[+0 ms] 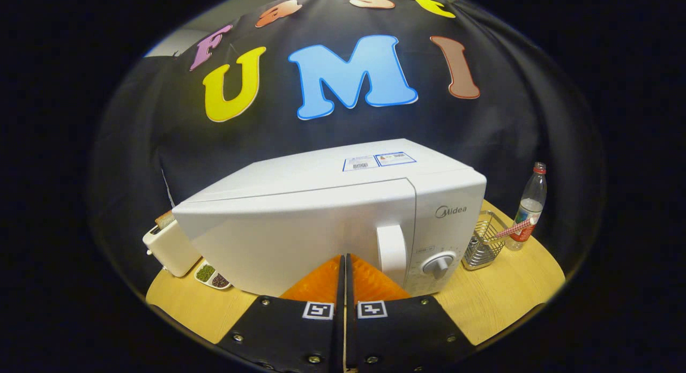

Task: Open the microwave, put the food inside, and close the microwave door.

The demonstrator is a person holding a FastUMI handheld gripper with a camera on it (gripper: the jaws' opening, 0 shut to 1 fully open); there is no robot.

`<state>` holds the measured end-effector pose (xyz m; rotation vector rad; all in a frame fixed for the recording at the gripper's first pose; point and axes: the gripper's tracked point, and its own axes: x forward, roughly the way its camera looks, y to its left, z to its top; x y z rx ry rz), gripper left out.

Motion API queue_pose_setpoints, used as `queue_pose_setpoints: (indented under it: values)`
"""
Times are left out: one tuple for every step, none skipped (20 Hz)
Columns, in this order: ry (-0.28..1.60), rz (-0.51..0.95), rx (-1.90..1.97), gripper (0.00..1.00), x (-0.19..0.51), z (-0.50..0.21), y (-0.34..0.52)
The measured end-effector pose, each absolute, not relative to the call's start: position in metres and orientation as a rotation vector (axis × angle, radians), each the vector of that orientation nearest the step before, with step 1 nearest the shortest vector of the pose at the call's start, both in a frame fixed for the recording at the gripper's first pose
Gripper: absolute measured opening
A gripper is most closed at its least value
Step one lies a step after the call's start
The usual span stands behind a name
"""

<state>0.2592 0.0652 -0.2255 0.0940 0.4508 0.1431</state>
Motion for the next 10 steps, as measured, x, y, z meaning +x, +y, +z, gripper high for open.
queue_pose_setpoints:
  values:
    - [0.432, 0.144, 0.084, 0.02, 0.253, -0.216, 0.064]
    - [0.407, 0.143, 0.073, 0.02, 0.247, -0.206, 0.063]
    - [0.383, 0.144, 0.065, 0.02, 0.241, -0.196, 0.062]
    - [0.361, 0.147, 0.063, 0.02, 0.233, -0.185, 0.063]
    - [0.340, 0.148, 0.064, 0.02, 0.225, -0.174, 0.063]
    - [0.322, 0.150, 0.066, 0.02, 0.217, -0.164, 0.063]
    - [0.305, 0.152, 0.065, 0.02, 0.208, -0.155, 0.064]
    - [0.290, 0.152, 0.059, 0.02, 0.199, -0.146, 0.063]
    - [0.278, 0.151, 0.050, 0.02, 0.190, -0.139, 0.062]
    - [0.267, 0.149, 0.043, 0.02, 0.180, -0.132, 0.060]
